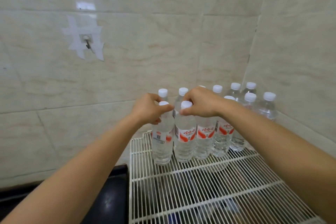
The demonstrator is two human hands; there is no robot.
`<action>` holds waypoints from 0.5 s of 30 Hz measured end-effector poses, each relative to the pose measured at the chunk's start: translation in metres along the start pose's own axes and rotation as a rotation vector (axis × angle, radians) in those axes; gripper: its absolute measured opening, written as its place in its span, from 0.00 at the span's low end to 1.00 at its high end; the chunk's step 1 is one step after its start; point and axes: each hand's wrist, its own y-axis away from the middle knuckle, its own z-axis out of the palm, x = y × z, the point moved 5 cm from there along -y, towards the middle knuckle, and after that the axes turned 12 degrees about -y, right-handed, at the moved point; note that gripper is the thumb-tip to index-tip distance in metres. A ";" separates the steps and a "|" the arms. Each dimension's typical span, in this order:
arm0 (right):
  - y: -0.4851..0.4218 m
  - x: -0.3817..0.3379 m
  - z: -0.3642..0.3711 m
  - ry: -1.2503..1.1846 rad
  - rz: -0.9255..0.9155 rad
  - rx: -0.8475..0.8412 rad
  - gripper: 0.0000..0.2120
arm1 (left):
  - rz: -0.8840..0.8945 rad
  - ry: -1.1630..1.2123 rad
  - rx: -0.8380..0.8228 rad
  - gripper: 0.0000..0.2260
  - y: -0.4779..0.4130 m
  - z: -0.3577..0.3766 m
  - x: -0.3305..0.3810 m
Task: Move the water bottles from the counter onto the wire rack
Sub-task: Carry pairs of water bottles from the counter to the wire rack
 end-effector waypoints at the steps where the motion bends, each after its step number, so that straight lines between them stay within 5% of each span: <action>1: -0.001 0.001 0.000 0.017 0.004 -0.013 0.20 | 0.004 0.007 -0.063 0.15 0.000 -0.001 0.000; 7: -0.003 0.003 0.000 0.027 -0.010 -0.037 0.10 | 0.079 -0.012 -0.311 0.20 0.000 -0.010 -0.006; 8: -0.003 0.002 0.001 0.040 -0.041 -0.034 0.04 | 0.087 -0.029 -0.291 0.20 -0.001 -0.010 -0.006; 11: -0.003 0.002 0.001 0.043 -0.040 -0.008 0.18 | 0.102 -0.083 -0.142 0.18 -0.003 -0.007 -0.003; 15: -0.002 0.004 -0.002 0.006 -0.051 0.037 0.10 | 0.162 -0.293 0.128 0.16 -0.003 -0.003 0.006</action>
